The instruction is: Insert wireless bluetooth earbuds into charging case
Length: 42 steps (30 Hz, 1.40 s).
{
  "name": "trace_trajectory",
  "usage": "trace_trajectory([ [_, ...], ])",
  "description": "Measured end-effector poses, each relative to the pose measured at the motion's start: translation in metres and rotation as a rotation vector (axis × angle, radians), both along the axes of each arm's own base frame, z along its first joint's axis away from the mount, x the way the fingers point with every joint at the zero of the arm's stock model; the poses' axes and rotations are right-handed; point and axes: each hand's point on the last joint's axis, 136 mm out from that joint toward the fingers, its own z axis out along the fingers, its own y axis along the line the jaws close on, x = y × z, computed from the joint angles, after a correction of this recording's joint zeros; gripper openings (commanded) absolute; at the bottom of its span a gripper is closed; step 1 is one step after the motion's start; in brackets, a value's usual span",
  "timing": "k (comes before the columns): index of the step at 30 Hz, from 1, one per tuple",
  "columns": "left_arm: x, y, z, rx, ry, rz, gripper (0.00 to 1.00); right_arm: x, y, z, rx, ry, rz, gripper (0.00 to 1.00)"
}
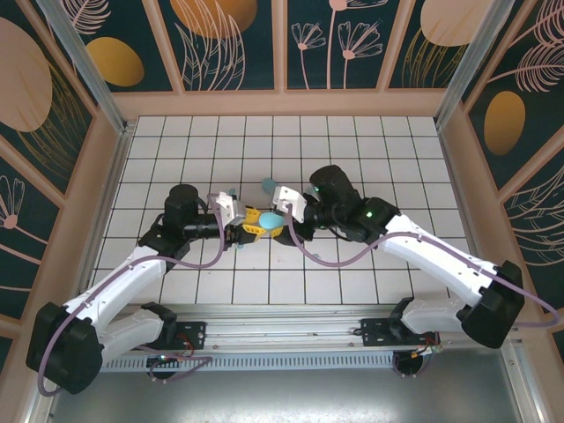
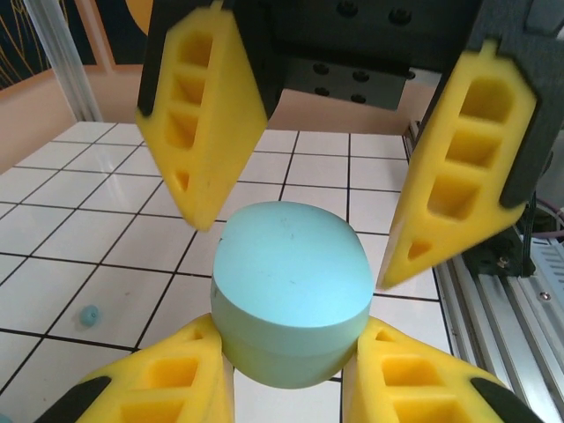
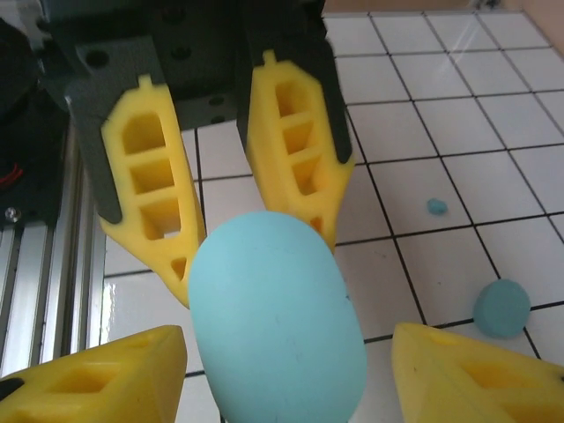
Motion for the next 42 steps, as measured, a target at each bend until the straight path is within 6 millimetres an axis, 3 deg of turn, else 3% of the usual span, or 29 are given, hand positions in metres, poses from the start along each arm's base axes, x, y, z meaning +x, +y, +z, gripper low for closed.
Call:
trace_trajectory([
  [12,0.001,0.001,-0.004,0.000,0.025,0.017,0.16,0.005,-0.005,0.003,0.060,0.038,-0.053,0.54],
  [29,0.001,0.003,0.003,-0.015,-0.001,0.036,0.16,0.039,-0.020,0.024,0.196,0.121,-0.135,0.57],
  [34,0.003,0.002,0.002,-0.017,0.008,0.041,0.15,0.035,-0.019,0.022,0.207,0.133,-0.113,0.61],
  [42,0.005,0.001,-0.004,-0.011,0.040,0.043,0.15,0.002,-0.012,0.004,0.175,0.110,-0.023,0.63],
])
